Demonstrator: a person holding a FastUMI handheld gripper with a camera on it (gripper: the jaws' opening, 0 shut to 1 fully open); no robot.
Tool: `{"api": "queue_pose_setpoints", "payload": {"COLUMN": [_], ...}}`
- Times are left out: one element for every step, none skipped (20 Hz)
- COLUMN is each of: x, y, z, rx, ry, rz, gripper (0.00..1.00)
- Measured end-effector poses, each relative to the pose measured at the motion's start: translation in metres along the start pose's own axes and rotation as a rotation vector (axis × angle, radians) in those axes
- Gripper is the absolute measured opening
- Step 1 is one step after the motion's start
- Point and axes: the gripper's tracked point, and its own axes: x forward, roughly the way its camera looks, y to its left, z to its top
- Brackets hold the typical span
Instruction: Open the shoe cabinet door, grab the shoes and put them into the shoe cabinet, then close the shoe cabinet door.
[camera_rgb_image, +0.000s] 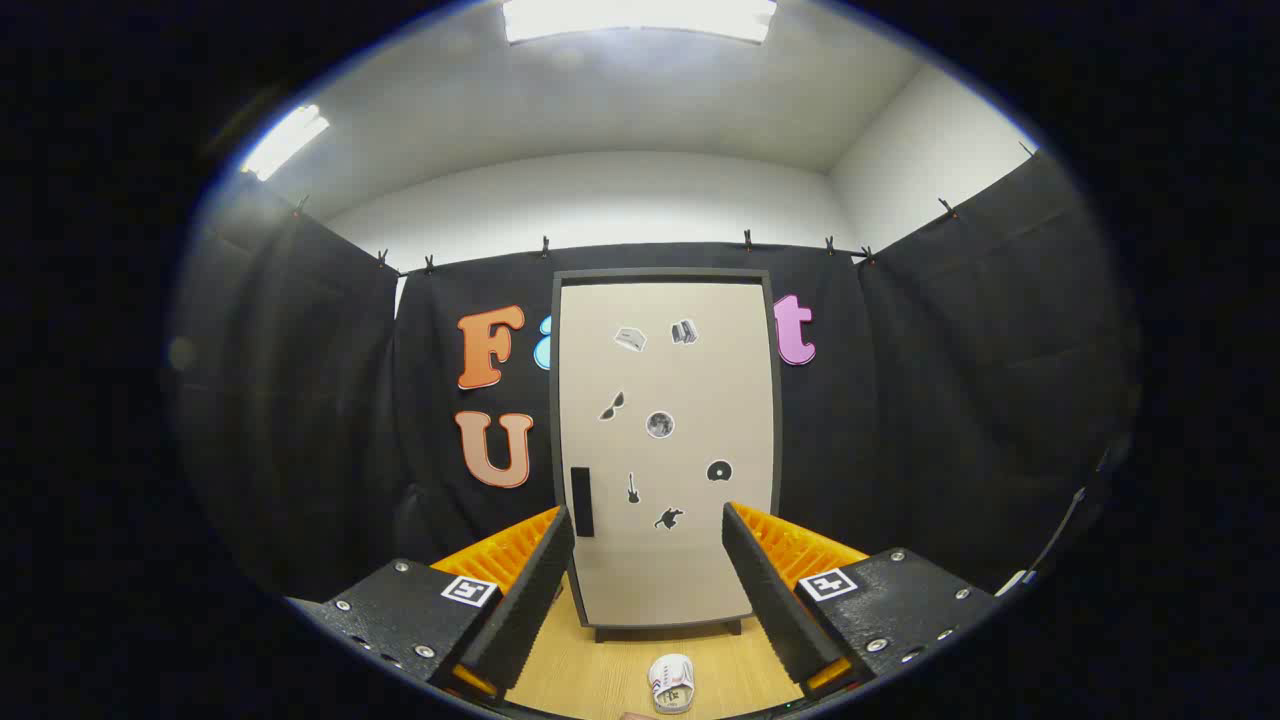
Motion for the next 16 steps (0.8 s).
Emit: {"api": "queue_pose_setpoints", "payload": {"x": [0.0005, 0.0007, 0.0008, 0.0011, 0.0015, 0.0019, 0.0022, 0.0031, 0.0037, 0.0037, 0.0040, 0.0045, 0.0046, 0.0048, 0.0057, 0.0058], "y": [0.0001, 0.0002, -0.0004, 0.0001, 0.0000, -0.0003, -0.0012, -0.0014, -0.0021, -0.0024, -0.0020, -0.0019, -0.0019, -0.0024, -0.0017, -0.0008], "z": [-0.0002, -0.0004, -0.0003, 0.0003, -0.0004, -0.0013, -0.0019, -0.0018, -0.0022, -0.0024, -0.0014, -0.0014, -0.0014, -0.0016, -0.0016, -0.0026], "rx": [-0.001, -0.003, -0.003, -0.003, -0.001, 0.000, 0.002, 0.002, 0.001, 0.002, 0.005, 0.007, 0.006, 0.002, -0.001, -0.003], "ry": [0.003, 0.005, 0.005, 0.004, 0.005, 0.009, 0.010, 0.010, 0.012, 0.012, 0.010, 0.009, 0.007, 0.007, 0.006, 0.009], "rz": [0.001, -0.001, -0.003, -0.006, -0.008, -0.008, -0.012, -0.016, -0.020, -0.024, -0.026, -0.026, -0.026, -0.028, -0.027, -0.023], "gripper": [0.94, 0.94, 0.94, 0.94, 0.94, 0.94, 0.94, 0.94, 0.94, 0.94, 0.94, 0.94, 0.94, 0.94, 0.94, 0.94]}}
